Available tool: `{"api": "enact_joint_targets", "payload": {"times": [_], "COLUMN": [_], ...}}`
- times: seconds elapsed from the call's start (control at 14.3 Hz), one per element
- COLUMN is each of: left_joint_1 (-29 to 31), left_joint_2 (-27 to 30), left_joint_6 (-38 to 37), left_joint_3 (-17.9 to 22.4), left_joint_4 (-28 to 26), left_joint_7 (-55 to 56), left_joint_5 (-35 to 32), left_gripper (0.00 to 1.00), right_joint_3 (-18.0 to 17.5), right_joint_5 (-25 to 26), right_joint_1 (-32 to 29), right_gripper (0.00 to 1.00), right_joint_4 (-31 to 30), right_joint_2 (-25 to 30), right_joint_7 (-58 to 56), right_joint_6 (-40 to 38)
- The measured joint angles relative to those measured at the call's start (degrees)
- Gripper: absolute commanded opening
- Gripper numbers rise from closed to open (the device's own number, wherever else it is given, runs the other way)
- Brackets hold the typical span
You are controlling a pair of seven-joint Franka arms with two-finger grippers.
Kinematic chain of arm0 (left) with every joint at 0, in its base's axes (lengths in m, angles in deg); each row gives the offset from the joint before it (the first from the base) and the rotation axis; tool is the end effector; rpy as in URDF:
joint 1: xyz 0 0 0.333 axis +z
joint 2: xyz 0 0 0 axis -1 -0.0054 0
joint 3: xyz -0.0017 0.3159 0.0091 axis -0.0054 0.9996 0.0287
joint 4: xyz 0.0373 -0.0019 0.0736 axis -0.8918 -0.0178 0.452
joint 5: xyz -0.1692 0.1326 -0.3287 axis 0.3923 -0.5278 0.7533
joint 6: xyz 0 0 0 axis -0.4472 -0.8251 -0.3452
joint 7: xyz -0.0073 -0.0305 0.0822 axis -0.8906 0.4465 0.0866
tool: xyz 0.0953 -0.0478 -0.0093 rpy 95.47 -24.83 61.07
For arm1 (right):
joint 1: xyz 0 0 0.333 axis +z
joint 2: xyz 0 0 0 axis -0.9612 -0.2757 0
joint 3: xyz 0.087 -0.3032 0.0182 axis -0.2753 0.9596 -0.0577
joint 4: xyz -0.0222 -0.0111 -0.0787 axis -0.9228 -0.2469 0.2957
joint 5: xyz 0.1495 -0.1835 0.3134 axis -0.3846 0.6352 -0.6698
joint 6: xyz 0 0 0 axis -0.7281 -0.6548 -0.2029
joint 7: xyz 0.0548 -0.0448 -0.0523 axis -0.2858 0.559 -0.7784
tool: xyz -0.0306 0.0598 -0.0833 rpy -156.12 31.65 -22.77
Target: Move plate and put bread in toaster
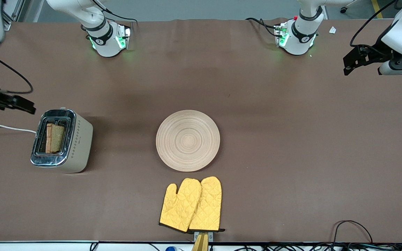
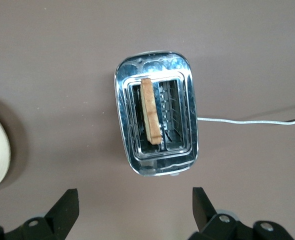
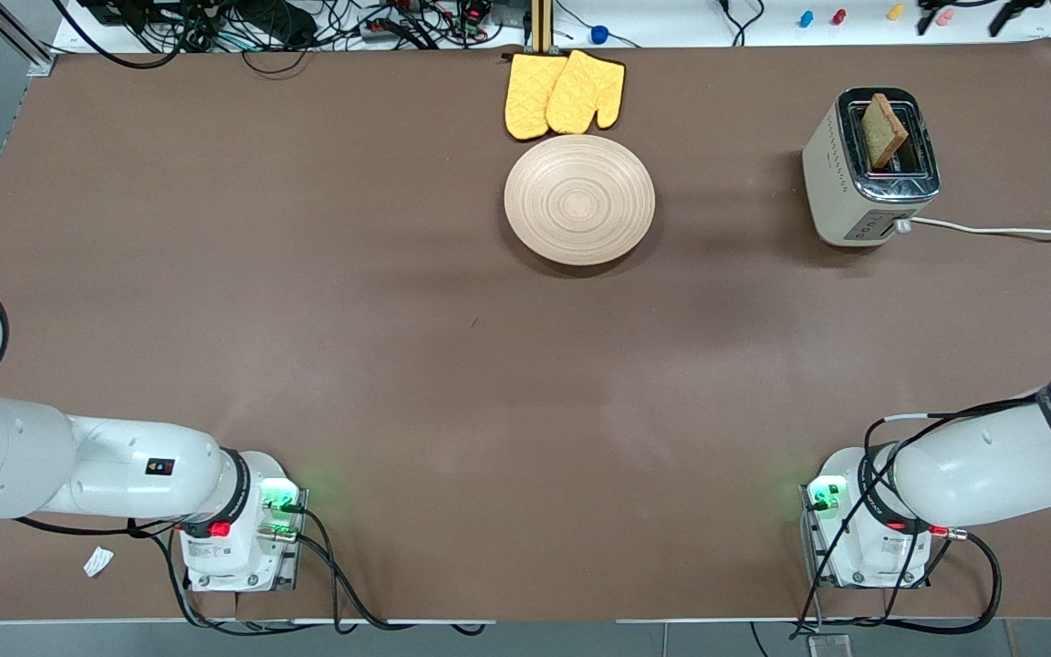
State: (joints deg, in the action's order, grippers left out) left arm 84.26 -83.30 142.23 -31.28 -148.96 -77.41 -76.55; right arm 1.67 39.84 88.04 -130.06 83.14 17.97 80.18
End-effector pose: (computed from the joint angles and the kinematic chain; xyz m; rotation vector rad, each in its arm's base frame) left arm 0.5075 -0.0870 0.6660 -3.1070 0.0465 0.0165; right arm 0.5692 -0.0436 0.5991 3.1039 -0.2272 -0.0737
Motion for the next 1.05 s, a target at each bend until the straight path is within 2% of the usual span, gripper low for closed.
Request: {"api": "enact_joint_targets", "payload": {"times": [0.35, 1.05], "left_joint_1": [0.0, 0.7], "left_joint_2": [0.0, 0.0], "left_joint_6": [-0.5, -2.1], "left_joint_3": [0.1, 0.6], "left_joint_4": [0.2, 1.4], "left_joint_7": [0.0, 0.0], "left_joint_5": [-0.1, -0.1], "left_gripper": [1.0, 1.0], "right_joint_3": [0.0, -0.3], "right_joint_5": [-0.3, -0.3], "right_joint_1": [-0.5, -0.4], "right_gripper": [1.0, 1.0], "right_joint_4": [-6.5, -4.4], "right_joint_2": [8.0, 8.8], "right_joint_7": [-0.2, -0.3], "right_joint_6": [0.0, 0.4]}}
